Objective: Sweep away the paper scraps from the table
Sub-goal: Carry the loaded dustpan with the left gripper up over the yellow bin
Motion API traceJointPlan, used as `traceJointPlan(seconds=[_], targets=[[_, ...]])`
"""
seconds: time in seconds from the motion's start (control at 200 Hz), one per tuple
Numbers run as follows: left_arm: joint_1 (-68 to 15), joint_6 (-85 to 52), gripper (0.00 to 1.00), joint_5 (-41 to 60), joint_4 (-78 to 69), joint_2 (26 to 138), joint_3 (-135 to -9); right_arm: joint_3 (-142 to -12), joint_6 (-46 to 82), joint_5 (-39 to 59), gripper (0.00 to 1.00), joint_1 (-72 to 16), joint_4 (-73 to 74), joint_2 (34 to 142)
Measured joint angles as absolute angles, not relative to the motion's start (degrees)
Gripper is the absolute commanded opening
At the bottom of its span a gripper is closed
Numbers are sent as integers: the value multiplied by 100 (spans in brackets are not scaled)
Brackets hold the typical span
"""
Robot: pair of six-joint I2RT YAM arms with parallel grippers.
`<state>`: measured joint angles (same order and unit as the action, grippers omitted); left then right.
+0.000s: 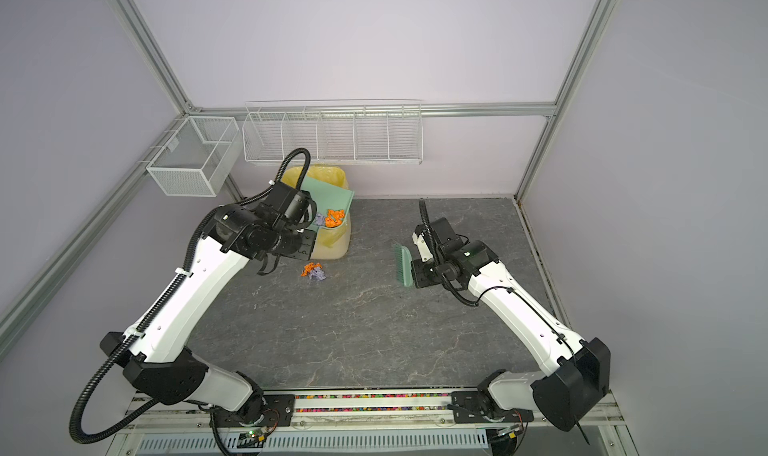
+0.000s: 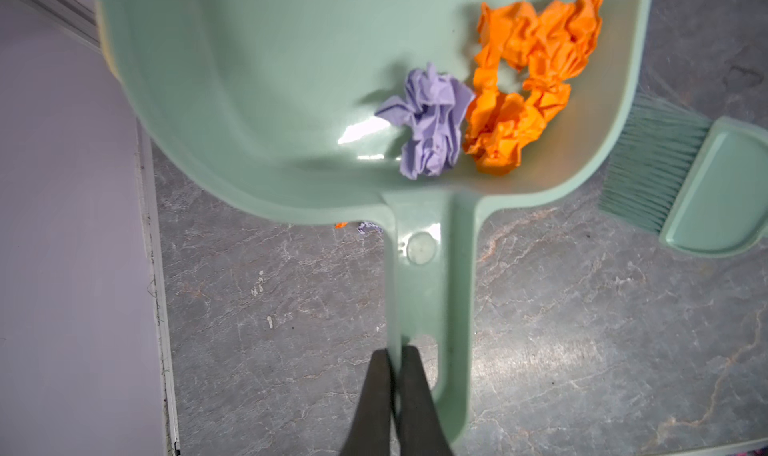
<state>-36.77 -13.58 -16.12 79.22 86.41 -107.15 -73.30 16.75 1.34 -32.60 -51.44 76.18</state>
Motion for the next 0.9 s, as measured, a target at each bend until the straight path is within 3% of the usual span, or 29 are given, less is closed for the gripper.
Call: traceJointPlan(seconds=[0.495,0.9], targets=[[-3070,-902,0,-2180,7887,9059,-11430,-7229,1765,231,7,-3260,-5052,7629],[-3070,-475,0,-3516,7870,9682,-11754,-7048,1826,377,7,-3260,-4956,7518]])
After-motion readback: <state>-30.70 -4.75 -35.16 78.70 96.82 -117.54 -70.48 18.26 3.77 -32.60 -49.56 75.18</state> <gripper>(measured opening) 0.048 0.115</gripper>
